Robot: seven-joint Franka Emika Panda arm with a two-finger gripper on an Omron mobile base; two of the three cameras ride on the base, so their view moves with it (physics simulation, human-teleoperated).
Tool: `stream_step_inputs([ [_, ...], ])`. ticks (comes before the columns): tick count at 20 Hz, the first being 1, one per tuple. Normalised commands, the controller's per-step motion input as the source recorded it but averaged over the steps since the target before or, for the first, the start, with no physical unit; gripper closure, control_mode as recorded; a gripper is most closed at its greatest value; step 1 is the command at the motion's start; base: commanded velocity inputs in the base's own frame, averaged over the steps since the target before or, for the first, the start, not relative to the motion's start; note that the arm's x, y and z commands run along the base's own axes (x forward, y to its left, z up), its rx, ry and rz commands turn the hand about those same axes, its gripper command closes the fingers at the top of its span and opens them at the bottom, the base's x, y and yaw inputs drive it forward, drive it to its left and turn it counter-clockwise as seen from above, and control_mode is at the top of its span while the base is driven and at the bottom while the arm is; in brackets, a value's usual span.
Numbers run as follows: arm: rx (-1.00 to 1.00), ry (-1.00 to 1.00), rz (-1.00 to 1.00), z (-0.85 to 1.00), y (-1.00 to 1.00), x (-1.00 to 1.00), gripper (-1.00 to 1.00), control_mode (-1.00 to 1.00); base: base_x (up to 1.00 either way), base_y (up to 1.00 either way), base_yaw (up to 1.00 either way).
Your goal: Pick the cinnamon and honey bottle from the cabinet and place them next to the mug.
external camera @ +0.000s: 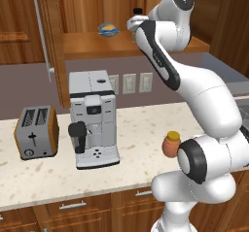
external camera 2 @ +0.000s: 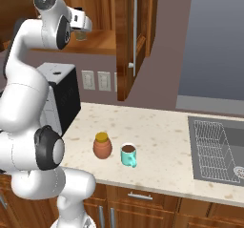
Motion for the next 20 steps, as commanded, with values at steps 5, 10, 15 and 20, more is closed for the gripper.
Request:
stream_step_inputs([
  [5, 0.0, 0.0, 0.0, -0.01, 0.0, 0.14, -1.0, -1.0, 0.0, 0.0, 0.0],
  [10, 0.0, 0.0, 0.0, -0.04, 0.0, 0.12, -1.0, -1.0, 0.0, 0.0, 0.0],
  [15, 0.0, 0.0, 0.0, -0.05, 0.0, 0.01, -1.0, -1.0, 0.0, 0.0, 0.0],
  [20, -0.03, 0.0, 0.0, 0.0, 0.0, 0.0, -1.0, -1.0, 0.0, 0.0, 0.0],
])
